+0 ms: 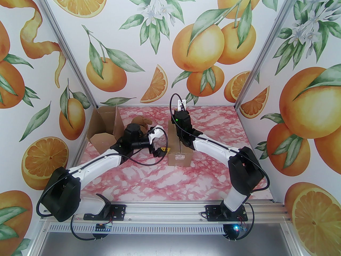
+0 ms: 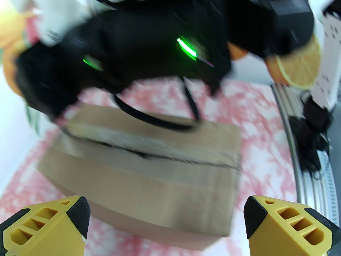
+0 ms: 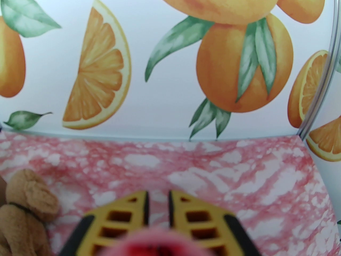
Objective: Unpack the express box
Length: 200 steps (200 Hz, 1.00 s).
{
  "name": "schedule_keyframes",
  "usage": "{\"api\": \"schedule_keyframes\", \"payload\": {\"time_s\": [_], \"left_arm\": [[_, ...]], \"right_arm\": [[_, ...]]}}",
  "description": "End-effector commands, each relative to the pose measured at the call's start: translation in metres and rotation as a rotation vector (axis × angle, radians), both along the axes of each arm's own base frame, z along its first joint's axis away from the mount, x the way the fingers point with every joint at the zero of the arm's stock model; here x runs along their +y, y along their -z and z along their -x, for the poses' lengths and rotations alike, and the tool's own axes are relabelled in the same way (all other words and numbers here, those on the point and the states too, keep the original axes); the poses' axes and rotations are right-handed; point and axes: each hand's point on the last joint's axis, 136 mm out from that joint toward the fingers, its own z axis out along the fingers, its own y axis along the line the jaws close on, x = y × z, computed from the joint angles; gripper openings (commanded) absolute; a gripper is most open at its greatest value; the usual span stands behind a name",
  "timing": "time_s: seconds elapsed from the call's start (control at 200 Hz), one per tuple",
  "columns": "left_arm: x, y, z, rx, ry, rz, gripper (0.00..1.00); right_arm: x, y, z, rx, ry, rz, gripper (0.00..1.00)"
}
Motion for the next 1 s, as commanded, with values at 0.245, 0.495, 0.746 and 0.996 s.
{"api": "schedule_keyframes", "payload": {"time_s": [0.245, 0.495, 0.746, 0.996], "left_arm": [[-0.011, 0.003, 0.026, -0.175, 0.029, 0.003, 1.0], [-0.023, 0.003, 0.037, -0.394, 0.068, -0.079, 1.0], [-0.037, 0.011, 0.037, -0.512, 0.116, -0.152, 1.0], [-0.053, 0.019, 0.027, -0.52, 0.135, -0.186, 0.97]], "right_arm": [[-0.007, 0.002, 0.011, 0.034, 0.007, -0.004, 0.0], [-0.008, 0.003, 0.012, 0.042, 0.008, -0.006, 0.0], [-0.01, 0.004, 0.013, 0.044, 0.018, -0.009, 0.0], [-0.009, 0.005, 0.013, 0.049, 0.017, -0.013, 0.0]]}}
